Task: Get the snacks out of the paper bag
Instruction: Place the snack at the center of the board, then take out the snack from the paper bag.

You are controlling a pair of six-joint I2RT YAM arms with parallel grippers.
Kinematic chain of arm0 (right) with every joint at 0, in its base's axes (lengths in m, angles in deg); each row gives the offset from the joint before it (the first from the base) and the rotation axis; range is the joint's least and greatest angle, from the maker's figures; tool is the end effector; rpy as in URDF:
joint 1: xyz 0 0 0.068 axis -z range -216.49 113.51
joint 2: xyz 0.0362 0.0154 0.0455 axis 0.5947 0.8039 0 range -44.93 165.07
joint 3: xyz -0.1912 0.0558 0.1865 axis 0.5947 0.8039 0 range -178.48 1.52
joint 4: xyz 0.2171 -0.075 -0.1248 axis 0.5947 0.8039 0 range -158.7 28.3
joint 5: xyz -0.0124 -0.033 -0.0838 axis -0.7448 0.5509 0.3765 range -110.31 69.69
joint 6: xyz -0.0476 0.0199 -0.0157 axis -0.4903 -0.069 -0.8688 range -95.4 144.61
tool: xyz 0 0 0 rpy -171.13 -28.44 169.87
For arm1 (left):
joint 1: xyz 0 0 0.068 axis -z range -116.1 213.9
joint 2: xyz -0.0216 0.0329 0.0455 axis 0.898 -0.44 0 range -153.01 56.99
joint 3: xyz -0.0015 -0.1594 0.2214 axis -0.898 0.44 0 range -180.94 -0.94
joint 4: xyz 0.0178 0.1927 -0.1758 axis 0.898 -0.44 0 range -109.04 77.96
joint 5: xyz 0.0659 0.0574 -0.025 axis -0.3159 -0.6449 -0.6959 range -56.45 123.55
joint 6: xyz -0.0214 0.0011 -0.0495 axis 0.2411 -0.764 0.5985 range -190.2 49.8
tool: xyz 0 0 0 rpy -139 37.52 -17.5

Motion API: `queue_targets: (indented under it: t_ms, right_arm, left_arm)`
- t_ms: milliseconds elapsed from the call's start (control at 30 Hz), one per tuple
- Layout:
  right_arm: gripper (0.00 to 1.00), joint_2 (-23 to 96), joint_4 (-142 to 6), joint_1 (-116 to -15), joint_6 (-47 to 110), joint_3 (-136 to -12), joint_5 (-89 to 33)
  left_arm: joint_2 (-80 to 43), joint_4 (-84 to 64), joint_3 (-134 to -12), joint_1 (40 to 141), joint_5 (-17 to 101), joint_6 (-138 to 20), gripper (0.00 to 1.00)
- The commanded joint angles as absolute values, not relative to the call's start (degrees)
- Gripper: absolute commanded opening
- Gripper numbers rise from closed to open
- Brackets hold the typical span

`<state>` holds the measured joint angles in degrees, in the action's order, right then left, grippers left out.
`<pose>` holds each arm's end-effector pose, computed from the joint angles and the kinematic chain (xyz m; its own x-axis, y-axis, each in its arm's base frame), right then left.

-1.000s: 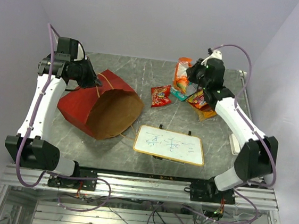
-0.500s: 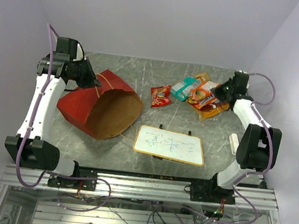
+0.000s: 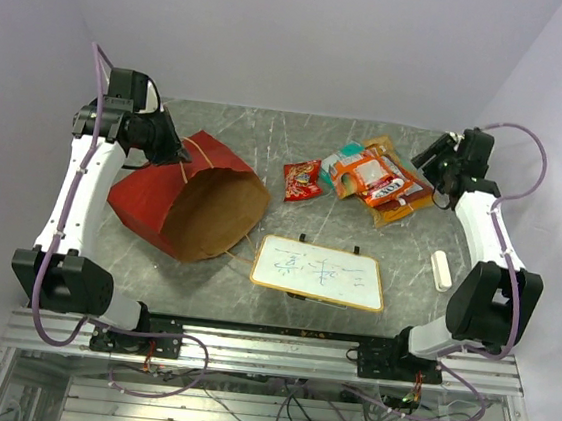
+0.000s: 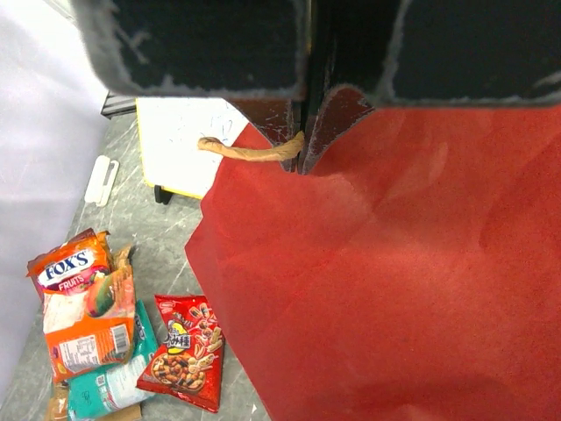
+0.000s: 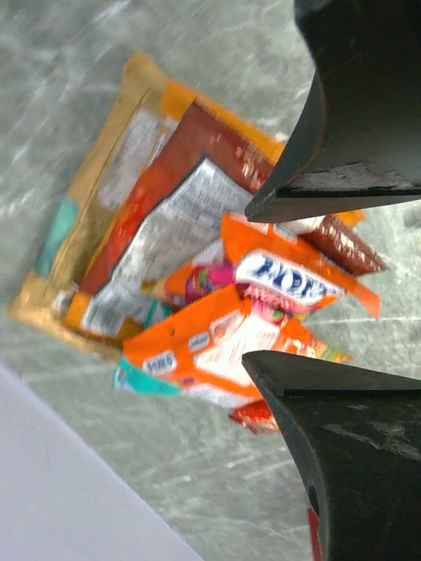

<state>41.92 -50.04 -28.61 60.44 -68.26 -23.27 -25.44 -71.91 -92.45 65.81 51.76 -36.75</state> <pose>0.3431 -0.0456 0.2985 -0.4132 0.6475 -0.6403 0.4161 0.7597 0.4996 0.2854 -0.0207 0.3894 -0.7725 -0.4982 -0.3938 -0.2359 0.8009 -0.5505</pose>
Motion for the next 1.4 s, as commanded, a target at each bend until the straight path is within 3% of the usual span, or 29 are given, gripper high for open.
queue_targets:
  t_ms: [0, 400, 667, 1033, 1367]
  right_arm:
    - [0.60, 42.93, -52.95, -33.54, 51.61, -72.19, -29.13]
    - [0.63, 42.93, -68.35, -58.67, 25.41, -68.94, -45.51]
    - [0.63, 41.68, -79.11, -78.60, -6.94, -56.97, -57.74]
    - [0.65, 55.32, -97.32, -92.50, -21.24, -56.26, -52.55]
    - [0.66, 69.07, -101.05, -96.67, -26.36, -68.17, -47.61]
  left_arm:
    - [-25.30, -73.16, -94.36, 65.30, 51.56, -38.40, 0.07]
    - [-19.20, -77.92, -89.30, 65.05, 43.72, -43.46, 0.07]
    - [-14.39, -75.37, -86.29, 64.78, 45.26, -42.46, 0.07]
    - [-17.02, -75.56, -89.36, 64.78, 52.07, -40.06, 0.07]
    - [-20.21, -81.99, -93.50, 64.78, 56.83, -40.01, 0.07]
